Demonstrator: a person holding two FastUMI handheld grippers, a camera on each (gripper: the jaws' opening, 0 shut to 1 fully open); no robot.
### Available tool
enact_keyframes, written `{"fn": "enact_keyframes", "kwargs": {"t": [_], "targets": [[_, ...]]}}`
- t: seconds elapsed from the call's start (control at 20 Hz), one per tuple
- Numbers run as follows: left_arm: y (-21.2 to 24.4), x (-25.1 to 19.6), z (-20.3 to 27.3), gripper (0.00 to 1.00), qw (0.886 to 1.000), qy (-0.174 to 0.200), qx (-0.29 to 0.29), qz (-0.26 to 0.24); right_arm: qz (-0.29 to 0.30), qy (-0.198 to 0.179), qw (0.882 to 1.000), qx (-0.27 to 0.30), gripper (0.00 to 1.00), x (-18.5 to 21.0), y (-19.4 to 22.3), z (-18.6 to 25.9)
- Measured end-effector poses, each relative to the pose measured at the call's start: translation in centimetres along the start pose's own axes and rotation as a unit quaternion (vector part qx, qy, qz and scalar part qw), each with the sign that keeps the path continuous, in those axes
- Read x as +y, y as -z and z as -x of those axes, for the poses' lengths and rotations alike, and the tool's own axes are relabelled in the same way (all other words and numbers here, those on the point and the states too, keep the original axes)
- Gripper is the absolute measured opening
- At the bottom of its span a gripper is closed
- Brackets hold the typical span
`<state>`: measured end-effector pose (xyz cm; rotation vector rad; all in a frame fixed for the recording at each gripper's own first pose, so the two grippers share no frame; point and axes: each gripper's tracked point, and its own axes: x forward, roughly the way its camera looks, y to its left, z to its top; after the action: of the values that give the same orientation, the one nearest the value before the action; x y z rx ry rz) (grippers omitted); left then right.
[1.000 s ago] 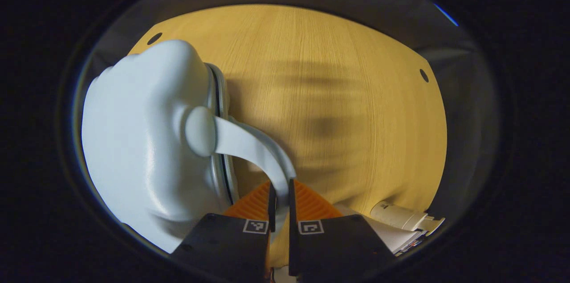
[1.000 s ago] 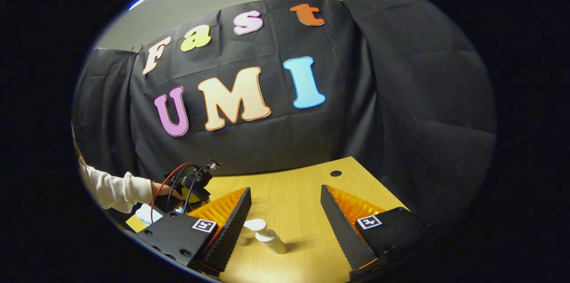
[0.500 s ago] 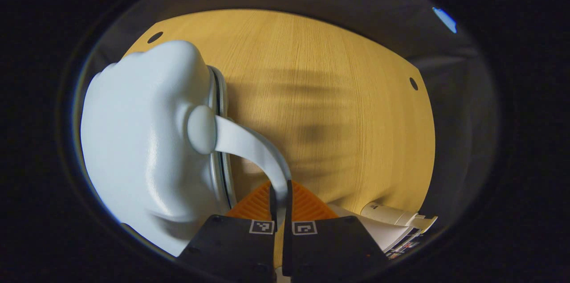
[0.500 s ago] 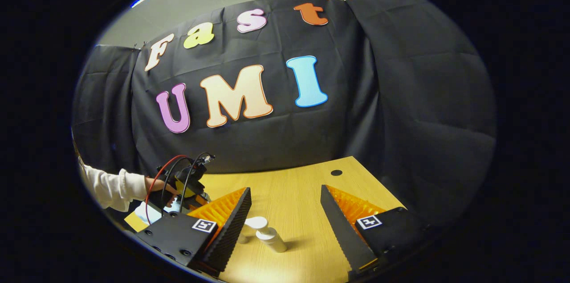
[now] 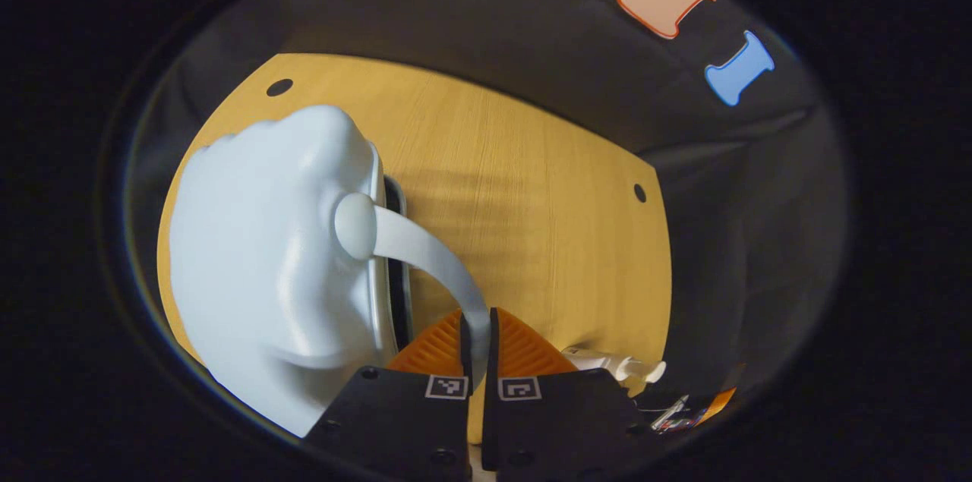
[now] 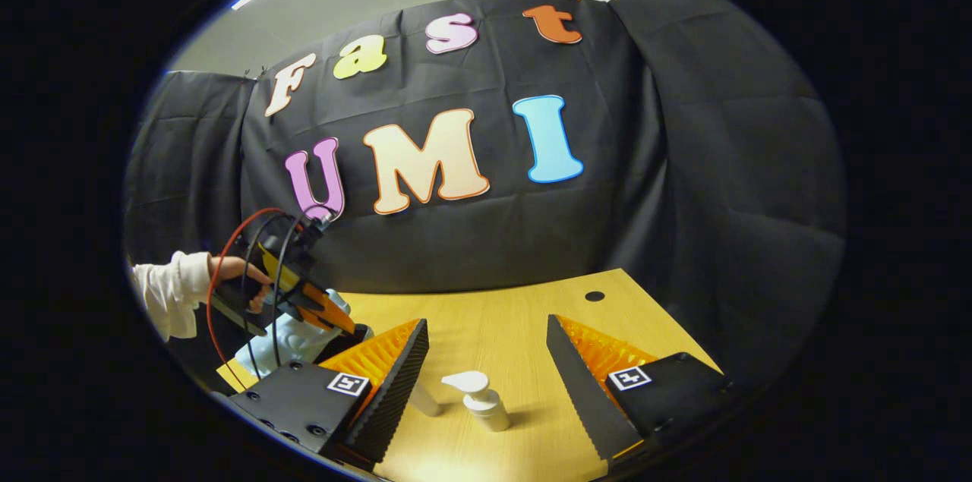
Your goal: First open the suitcase, pack the skin care products into it, and then close the suitcase.
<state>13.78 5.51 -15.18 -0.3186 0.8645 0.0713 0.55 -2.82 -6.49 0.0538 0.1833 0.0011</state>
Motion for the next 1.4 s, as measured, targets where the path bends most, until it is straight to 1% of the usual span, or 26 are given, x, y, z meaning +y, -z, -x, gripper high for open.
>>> {"fn": "enact_keyframes", "kwargs": {"t": [0.1,0.2,0.3,0.35,0.4,0.5,0.7,0.85,0.95,1.15,1.2,1.25,1.3,1.35,1.4], "targets": [[-1.3,0.1,3.0,0.0,1.0,0.013,-0.025,0.001,0.006,-0.004,1.0,-0.001,0.98,0.7,0.0,0.1],[-3.2,1.3,6.2,0.0,0.998,0.018,-0.058,0.006,0.008,-0.008,1.0,0.0,0.98,1.3,0.0,0.2],[-4.8,2.9,9.4,0.0,0.995,0.025,-0.089,0.024,0.006,-0.01,1.0,-0.002,0.98,1.8,-0.2,0.5],[-5.3,3.9,11.0,0.03,0.994,0.029,-0.101,0.035,0.007,-0.009,1.0,-0.004,0.98,1.9,-0.2,0.5],[-6.0,5.0,12.4,0.0,0.992,0.029,-0.113,0.043,0.009,-0.008,1.0,-0.005,0.98,2.1,-0.4,0.5],[-7.4,7.9,15.4,0.0,0.989,0.019,-0.138,0.052,0.014,-0.007,1.0,-0.005,0.98,2.3,-0.6,0.6],[-9.2,14.5,20.6,0.0,0.98,-0.02,-0.189,0.061,0.008,-0.008,1.0,-0.009,0.98,3.4,-1.0,0.6],[-8.8,18.6,22.4,0.0,0.974,-0.044,-0.21,0.068,0.012,-0.009,1.0,-0.007,0.98,4.3,-0.8,0.4],[-8.5,20.9,22.9,0.0,0.972,-0.058,-0.216,0.067,0.004,-0.015,1.0,-0.007,0.98,5.2,-0.9,0.3],[-8.2,26.9,24.0,0.0,0.966,-0.11,-0.227,0.059,-0.003,-0.008,1.0,-0.008,0.98,6.0,-0.8,0.3],[-8.0,28.4,24.1,0.0,0.965,-0.118,-0.227,0.059,-0.001,-0.005,1.0,-0.008,0.96,6.2,-0.7,0.3],[-7.5,29.9,24.0,0.0,0.965,-0.123,-0.226,0.058,0.0,-0.001,1.0,-0.006,0.98,6.3,-0.6,0.5],[-7.2,31.7,23.8,0.0,0.964,-0.13,-0.227,0.058,0.002,0.001,1.0,-0.005,0.96,6.4,-0.5,0.6],[-7.0,33.1,23.7,0.0,0.963,-0.132,-0.228,0.06,0.003,0.004,1.0,-0.004,0.98,6.5,-0.4,0.6],[-6.6,34.3,23.4,0.0,0.962,-0.126,-0.231,0.067,0.001,0.006,1.0,-0.004,0.98,6.7,-0.4,0.6]]}}
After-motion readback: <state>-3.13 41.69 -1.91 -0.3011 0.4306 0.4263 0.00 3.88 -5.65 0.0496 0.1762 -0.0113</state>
